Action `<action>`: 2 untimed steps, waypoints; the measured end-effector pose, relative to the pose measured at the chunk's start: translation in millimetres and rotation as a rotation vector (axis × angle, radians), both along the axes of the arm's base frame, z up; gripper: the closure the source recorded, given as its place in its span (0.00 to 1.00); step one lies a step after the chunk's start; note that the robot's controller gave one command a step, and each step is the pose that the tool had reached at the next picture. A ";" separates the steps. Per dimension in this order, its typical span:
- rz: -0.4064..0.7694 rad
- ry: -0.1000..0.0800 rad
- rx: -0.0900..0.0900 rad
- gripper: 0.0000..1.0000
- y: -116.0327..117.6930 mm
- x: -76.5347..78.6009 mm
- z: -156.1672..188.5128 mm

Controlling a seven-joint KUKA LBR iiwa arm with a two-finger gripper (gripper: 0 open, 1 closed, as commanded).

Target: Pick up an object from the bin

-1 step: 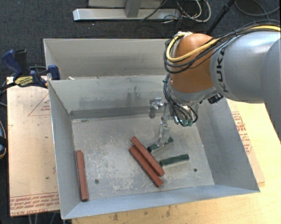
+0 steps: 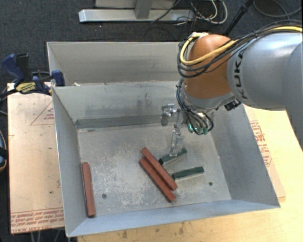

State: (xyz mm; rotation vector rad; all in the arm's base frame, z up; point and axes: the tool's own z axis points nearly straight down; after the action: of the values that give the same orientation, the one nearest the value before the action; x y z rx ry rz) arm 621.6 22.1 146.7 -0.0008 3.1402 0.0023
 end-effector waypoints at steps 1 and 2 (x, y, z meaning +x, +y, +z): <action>0.067 -0.010 -0.001 0.00 -0.5 -22.8 -21.1; -0.110 -0.002 0.001 1.00 11.4 3.7 -75.2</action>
Offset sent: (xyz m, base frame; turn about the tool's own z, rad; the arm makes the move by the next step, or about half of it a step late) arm 0.0024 0.0103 -0.0767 0.1115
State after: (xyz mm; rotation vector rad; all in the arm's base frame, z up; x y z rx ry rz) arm 625.2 33.5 71.4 0.1723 3.1338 0.0030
